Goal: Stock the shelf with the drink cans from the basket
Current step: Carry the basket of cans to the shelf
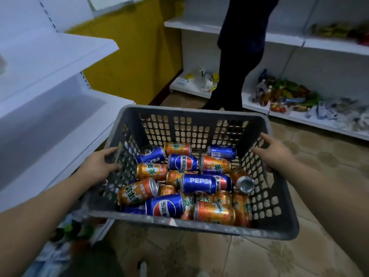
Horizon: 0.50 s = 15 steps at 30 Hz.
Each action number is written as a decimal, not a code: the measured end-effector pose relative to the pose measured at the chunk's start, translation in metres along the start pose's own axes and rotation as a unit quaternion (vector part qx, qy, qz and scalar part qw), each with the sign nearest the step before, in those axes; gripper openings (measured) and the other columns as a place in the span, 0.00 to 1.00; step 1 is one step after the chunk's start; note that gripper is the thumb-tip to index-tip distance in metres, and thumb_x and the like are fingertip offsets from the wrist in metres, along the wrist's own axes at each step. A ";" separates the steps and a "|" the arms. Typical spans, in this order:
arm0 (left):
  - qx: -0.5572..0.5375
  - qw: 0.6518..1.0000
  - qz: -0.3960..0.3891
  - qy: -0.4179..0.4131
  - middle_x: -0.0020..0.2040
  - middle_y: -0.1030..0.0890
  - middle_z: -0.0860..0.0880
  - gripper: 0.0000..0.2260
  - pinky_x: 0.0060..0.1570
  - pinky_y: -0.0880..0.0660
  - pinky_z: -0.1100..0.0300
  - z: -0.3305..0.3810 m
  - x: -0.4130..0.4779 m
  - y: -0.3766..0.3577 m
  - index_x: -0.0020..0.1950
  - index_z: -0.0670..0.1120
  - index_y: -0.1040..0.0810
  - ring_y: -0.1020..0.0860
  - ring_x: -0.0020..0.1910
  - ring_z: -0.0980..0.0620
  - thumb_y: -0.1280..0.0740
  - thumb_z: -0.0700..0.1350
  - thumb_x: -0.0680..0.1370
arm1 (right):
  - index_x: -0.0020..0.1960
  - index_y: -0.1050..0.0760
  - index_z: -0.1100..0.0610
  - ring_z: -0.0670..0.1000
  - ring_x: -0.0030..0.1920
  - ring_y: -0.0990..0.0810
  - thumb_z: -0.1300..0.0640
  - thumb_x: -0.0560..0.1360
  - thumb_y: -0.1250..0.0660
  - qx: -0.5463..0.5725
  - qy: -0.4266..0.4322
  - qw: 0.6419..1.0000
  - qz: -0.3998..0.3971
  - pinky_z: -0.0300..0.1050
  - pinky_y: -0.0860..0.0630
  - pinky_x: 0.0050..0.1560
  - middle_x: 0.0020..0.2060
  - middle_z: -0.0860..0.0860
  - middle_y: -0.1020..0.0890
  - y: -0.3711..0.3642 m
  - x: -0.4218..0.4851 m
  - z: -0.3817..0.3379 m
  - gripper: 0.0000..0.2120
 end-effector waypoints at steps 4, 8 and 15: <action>-0.001 1.000 -0.025 -0.017 0.52 0.20 0.40 0.27 0.23 0.30 0.62 0.001 0.049 -0.022 0.70 0.49 0.29 0.25 0.29 0.49 0.27 0.39 0.73 | 0.76 0.43 0.43 0.57 0.51 0.21 0.49 0.77 0.34 0.015 -0.049 0.999 0.015 0.55 0.19 0.47 0.66 0.58 0.27 -0.013 0.020 0.005 0.31; 0.006 0.997 -0.068 -0.047 0.60 0.21 0.41 0.28 0.31 0.29 0.61 -0.014 0.123 -0.065 0.71 0.49 0.30 0.24 0.36 0.51 0.27 0.39 0.73 | 0.76 0.43 0.44 0.54 0.47 0.23 0.50 0.78 0.34 0.021 -0.088 0.996 0.023 0.52 0.22 0.42 0.64 0.59 0.26 -0.052 0.055 0.010 0.31; 0.018 0.987 -0.126 -0.102 0.58 0.21 0.44 0.28 0.39 0.23 0.51 -0.049 0.239 -0.136 0.74 0.50 0.34 0.23 0.38 0.48 0.30 0.41 0.75 | 0.76 0.43 0.42 0.53 0.44 0.20 0.46 0.77 0.34 0.021 -0.171 0.982 0.079 0.50 0.20 0.41 0.63 0.56 0.23 -0.142 0.102 0.033 0.31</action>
Point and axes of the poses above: each hand's wrist, its own x-axis towards the middle knuckle, its own y-axis out of the back of the hand, z = x × y, the point moved 6 cm from there along x, towards the middle knuckle
